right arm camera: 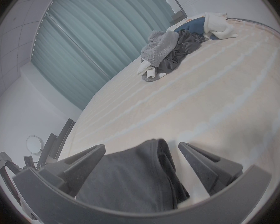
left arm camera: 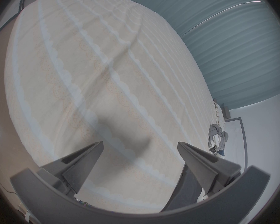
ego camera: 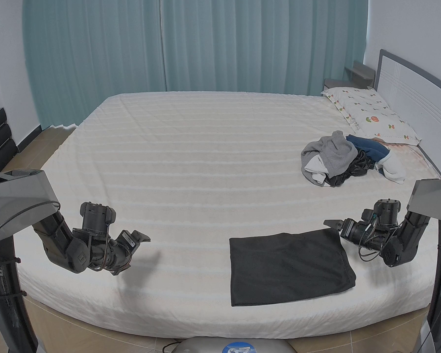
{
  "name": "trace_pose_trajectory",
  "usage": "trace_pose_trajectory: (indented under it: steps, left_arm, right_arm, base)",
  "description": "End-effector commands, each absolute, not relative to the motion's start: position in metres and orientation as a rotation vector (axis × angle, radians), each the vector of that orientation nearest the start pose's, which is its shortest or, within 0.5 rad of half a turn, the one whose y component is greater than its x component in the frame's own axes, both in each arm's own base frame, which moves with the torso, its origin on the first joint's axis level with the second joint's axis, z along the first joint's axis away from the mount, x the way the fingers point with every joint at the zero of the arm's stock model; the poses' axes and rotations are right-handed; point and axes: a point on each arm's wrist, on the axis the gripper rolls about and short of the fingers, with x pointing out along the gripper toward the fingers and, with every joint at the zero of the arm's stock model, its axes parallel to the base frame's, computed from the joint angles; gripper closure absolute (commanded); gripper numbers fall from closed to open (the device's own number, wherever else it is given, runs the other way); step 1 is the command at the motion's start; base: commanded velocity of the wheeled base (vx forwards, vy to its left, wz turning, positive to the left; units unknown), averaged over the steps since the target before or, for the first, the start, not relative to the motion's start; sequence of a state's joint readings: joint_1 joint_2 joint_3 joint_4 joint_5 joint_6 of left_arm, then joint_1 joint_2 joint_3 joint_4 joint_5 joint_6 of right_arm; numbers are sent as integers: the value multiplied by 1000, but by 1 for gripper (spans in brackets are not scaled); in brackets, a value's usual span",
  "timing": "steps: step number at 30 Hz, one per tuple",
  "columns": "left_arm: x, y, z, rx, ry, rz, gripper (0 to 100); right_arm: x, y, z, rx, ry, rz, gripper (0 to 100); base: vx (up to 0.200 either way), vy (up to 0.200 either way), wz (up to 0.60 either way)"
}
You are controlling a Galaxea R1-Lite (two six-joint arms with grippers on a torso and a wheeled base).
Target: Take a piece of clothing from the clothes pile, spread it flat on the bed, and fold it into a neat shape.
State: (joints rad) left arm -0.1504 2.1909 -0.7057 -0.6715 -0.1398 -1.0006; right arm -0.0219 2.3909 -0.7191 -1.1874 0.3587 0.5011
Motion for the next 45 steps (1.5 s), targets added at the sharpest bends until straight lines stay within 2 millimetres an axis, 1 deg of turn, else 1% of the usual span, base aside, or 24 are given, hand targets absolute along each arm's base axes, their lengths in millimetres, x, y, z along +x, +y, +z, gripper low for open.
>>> trace_pose_trajectory:
  steps: [1,3,4,7,12,17,24,29,35,42,43,45]
  left_arm:
    - [330,-53,2,-931,883,158,0]
    - [330,-53,2,-931,883,158,0]
    - [330,-53,2,-931,883,158,0]
    - [330,-53,2,-931,883,158,0]
    - [330,-53,2,-931,883,158,0]
    - [330,-53,2,-932,884,159,0]
    - [330,-53,2,-931,884,159,0]
    - [330,-53,2,-932,884,159,0]
    - [330,-53,2,-931,884,159,0]
    - [330,-53,2,-931,884,159,0]
    - [330,-53,2,-931,884,159,0]
    - [330,-53,2,-931,884,159,0]
  right_arm:
    - [387,10,-39,576,567,215,0]
    - [390,13,-41,575,575,219,0]
    - [390,14,-41,576,576,223,100]
    - [394,18,-41,593,573,225,100]
    - [395,17,-40,609,567,213,100]
    - [393,11,-40,613,564,200,100]
    - [394,-1,-38,639,547,169,100]
    - [395,-10,-40,661,547,141,100]
    - [394,-16,-42,666,549,124,100]
    - [394,-16,-43,668,553,124,100]
    - [395,-16,-43,670,552,126,0]
    - [395,-13,-40,687,542,132,0]
  base:
    - [0,0,0]
    - [0,0,0]
    - [0,0,0]
    - [0,0,0]
    - [0,0,0]
    - [0,0,0]
    - [0,0,0]
    - [0,0,0]
    - [0,0,0]
    - [0,0,0]
    - [0,0,0]
    - [0,0,0]
